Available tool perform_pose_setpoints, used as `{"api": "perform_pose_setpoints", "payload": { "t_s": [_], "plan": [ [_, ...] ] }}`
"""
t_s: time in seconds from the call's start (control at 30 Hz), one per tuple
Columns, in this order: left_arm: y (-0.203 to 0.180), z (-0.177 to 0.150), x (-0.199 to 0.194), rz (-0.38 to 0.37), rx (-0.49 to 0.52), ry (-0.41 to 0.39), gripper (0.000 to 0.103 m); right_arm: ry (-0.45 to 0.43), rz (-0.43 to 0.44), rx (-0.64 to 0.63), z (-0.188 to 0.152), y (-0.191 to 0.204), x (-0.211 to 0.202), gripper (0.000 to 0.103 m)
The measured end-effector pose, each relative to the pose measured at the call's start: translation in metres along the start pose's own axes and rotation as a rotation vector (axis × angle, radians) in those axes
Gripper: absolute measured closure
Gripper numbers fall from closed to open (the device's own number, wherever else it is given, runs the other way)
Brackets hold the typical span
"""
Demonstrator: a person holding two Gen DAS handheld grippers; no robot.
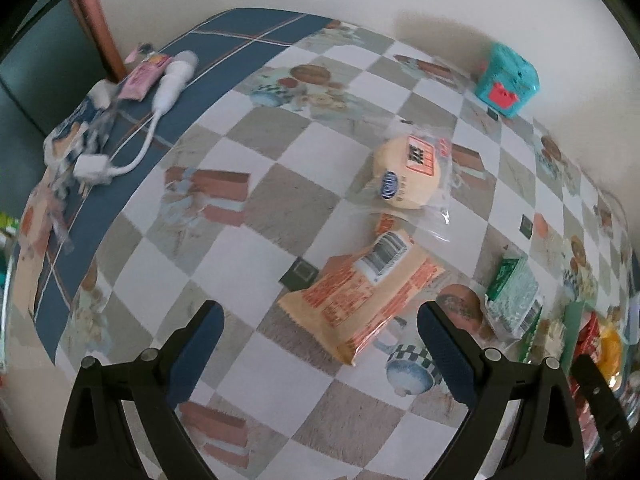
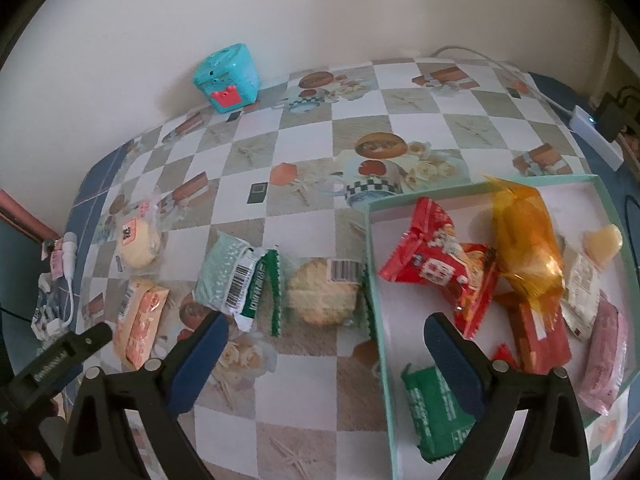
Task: Organize snacks
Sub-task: 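Lower the left gripper onto the peach barcode bag while the right gripper approaches the round biscuit packet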
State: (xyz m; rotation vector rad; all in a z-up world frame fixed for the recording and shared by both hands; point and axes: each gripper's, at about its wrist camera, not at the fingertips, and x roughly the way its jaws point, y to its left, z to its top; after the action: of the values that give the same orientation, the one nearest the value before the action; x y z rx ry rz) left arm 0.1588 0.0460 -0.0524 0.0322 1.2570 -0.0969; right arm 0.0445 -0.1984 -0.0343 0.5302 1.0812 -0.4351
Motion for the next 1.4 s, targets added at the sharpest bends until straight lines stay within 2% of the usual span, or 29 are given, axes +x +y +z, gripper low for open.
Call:
{"api": "perform_pose_setpoints", "payload": {
  "t_s": [0.23, 0.57, 1.1, 1.4],
  "plan": [
    [-0.015, 0.01, 0.012, 0.077, 0.091, -0.007, 0.006, 0.008, 0.012, -0.01, 0.008, 0.009, 0.009, 0.011],
    [-0.03, 0.021, 0.026, 0.05, 0.155, 0.016, 0.006, 0.029, 0.026, -0.014, 0.016, 0.012, 0.026, 0.025],
    [-0.031, 0.024, 0.052, 0.042, 0.154, 0.065, 0.006, 0.057, 0.016, -0.05, 0.012, 0.022, 0.045, 0.028],
    [-0.01, 0.027, 0.061, 0.026, 0.064, 0.093, 0.006, 0.074, 0.04, -0.089, 0.008, 0.033, 0.045, 0.029]
  ]
}}
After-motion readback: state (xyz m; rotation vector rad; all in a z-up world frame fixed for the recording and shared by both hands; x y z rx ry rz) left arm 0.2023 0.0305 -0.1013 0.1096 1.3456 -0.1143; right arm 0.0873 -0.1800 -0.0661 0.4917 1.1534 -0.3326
